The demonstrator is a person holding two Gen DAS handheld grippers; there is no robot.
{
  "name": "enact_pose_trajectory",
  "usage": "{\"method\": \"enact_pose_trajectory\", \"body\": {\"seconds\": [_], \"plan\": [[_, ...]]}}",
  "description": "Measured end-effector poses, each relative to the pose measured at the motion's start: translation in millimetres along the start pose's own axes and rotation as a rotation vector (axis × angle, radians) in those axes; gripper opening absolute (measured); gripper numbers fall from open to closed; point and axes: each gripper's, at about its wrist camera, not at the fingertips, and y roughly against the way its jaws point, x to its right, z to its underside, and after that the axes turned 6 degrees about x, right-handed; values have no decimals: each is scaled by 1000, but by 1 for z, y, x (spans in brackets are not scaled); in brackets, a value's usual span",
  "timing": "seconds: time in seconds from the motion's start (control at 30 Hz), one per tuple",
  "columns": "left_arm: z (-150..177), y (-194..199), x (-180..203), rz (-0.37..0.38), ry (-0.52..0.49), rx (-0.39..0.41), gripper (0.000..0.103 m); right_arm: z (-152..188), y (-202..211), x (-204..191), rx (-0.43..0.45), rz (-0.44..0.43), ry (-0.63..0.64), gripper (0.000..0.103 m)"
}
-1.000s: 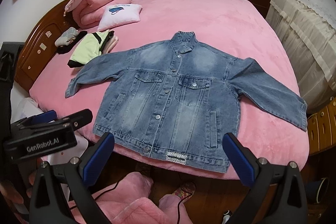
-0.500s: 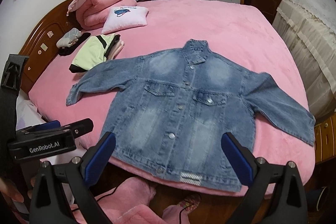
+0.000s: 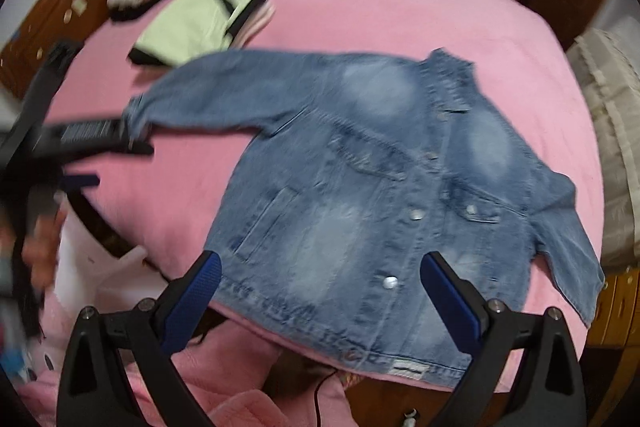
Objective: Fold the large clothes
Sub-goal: 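Grasp the denim jacket's sleeve cuff with the left gripper and lift it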
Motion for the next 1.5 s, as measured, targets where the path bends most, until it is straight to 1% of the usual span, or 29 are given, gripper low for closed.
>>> {"method": "enact_pose_trajectory", "body": {"seconds": [0.07, 0.17, 0.23, 0.3, 0.33, 0.4, 0.43, 0.5, 0.53, 0.57, 0.6, 0.63, 0.67, 0.7, 0.73, 0.77, 0.8, 0.9, 0.97, 1.03, 1.13, 1.17, 1.23, 1.27, 1.33, 1.37, 1.43, 1.47, 1.5], "plan": [[-28, -24, -34, -24, 106, -10, 102, -4, -12, -16, -40, 2, 38, 100], [-63, -56, -75, -70, 207, 12, 101, -8, -31, -38, -109, 5, 86, 100], [-79, -75, -99, -87, 279, 19, 98, -10, -44, -47, -155, 7, 101, 100], [-92, -97, -129, -66, 412, 16, 90, -12, -56, -51, -198, 8, 101, 100], [-95, -105, -141, -42, 471, 20, 89, -13, -62, -52, -221, 9, 93, 100], [-98, -124, -168, 24, 630, 43, 81, -16, -73, -50, -257, 17, 76, 100], [-99, -130, -178, 43, 687, 57, 80, -17, -77, -50, -269, 23, 67, 100], [-100, -139, -191, 71, 768, 89, 75, -21, -86, -45, -291, 45, 46, 100], [-101, -143, -194, 76, 791, 98, 75, -23, -88, -42, -298, 61, 31, 100], [-101, -146, -196, 74, 799, 98, 70, -24, -90, -39, -302, 68, 20, 100], [-102, -147, -196, 69, 791, 107, 58, -25, -91, -37, -307, 77, 8, 100], [-103, -146, -193, 64, 769, 122, 49, -26, -92, -34, -314, 87, -6, 100], [-104, -141, -188, 55, 717, 146, 30, -28, -93, -32, -317, 92, -15, 100], [-103, -137, -183, 34, 680, 161, 23, -29, -93, -29, -319, 96, -26, 100], [-101, -132, -180, 40, 651, 179, 22, -30, -94, -27, -323, 101, -38, 100], [-98, -128, -177, 64, 636, 201, 19, -32, -95, -26, -324, 104, -47, 100], [-97, -122, -176, 92, 622, 224, 18, -34, -95, -26, -323, 106, -55, 100], [-97, -99, -169, 122, 546, 287, 16, -40, -96, -27, -313, 100, -68, 100], [-102, -74, -157, 145, 453, 344, 16, -43, -96, -29, -306, 96, -64, 100], [-104, -58, -143, 173, 370, 353, 16, -47, -97, -31, -296, 90, -59, 100], [-110, -22, -108, 241, 215, 380, 16, -51, -100, -30, -295, 79, -77, 100], [-109, -7, -92, 280, 150, 398, 16, -53, -100, -27, -290, 70, -97, 100], [-111, 16, -61, 343, 73, 419, 15, -56, -100, -20, -272, 60, -144, 100], [-118, 26, -45, 385, 21, 428, 15, -58, -100, -16, -263, 56, -166, 100], [-122, 48, 6, 477, -109, 434, 15, -61, -98, -4, -239, 53, -226, 100], [-117, 52, 22, 501, -148, 431, 15, -61, -97, 1, -230, 53, -251, 100], [-101, 57, 69, 569, -294, 408, 15, -60, -94, 18, -211, 54, -327, 100], [-93, 55, 79, 582, -340, 400, 15, -58, -93, 25, -206, 56, -361, 100], [-79, 53, 108, 608, -428, 380, 15, -56, -91, 33, -199, 58, -398, 100]]}}
